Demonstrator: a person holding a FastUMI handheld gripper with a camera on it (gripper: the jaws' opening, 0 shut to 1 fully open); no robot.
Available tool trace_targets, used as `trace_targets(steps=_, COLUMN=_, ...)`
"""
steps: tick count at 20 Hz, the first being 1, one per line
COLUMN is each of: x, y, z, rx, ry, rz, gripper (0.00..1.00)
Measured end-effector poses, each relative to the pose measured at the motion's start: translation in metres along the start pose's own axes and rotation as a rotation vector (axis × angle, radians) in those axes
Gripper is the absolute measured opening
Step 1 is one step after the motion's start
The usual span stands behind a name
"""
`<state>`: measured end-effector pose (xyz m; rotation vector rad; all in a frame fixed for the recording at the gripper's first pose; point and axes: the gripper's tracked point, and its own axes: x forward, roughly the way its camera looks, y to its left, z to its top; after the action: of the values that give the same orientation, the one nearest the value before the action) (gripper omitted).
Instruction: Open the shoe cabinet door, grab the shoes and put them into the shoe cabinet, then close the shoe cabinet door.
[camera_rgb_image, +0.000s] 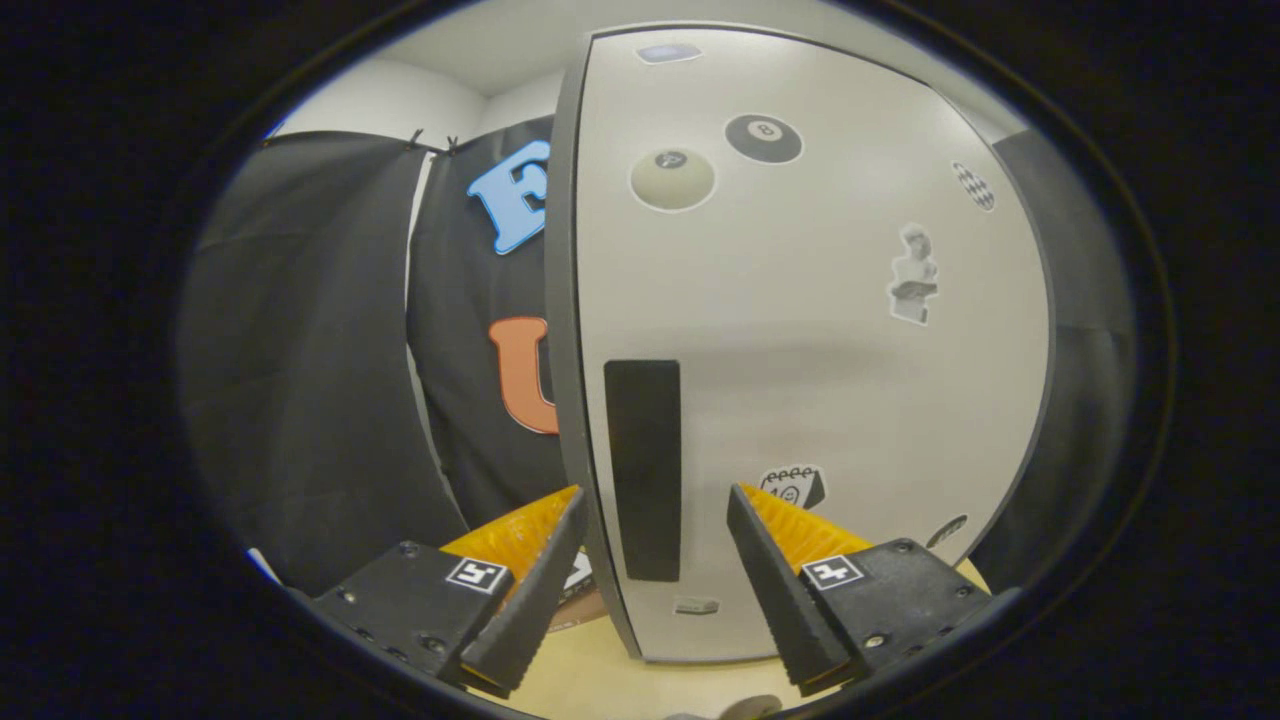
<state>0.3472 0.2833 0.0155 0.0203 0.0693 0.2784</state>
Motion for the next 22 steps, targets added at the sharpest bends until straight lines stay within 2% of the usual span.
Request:
trace_targets(steps=3, x=0.010, y=0.008, z=-0.006, rx=0.012, ry=0.028, rz=0.034, gripper=0.71)
trace_targets(steps=4, x=0.012, y=0.008, z=-0.009, rx=0.014, ry=0.037, rz=0.029, gripper=0.66)
trace_targets(steps=5, x=0.012, y=0.003, z=-0.008, rx=0.013, ry=0.023, rz=0.002, gripper=0.57)
trace_targets(steps=7, x=0.012, y=-0.001, z=-0.009, rx=0.007, ry=0.013, rz=-0.040, gripper=0.50)
trace_targets(steps=10, x=0.009, y=-0.002, z=-0.012, rx=-0.006, ry=0.034, rz=-0.056, gripper=0.40)
trace_targets(steps=15, x=0.000, y=-0.003, z=-0.015, rx=-0.005, ry=0.044, rz=0.032, gripper=0.33)
trace_targets(steps=22, x=-0.032, y=-0.013, z=-0.021, rx=-0.037, ry=0.049, rz=0.086, gripper=0.30)
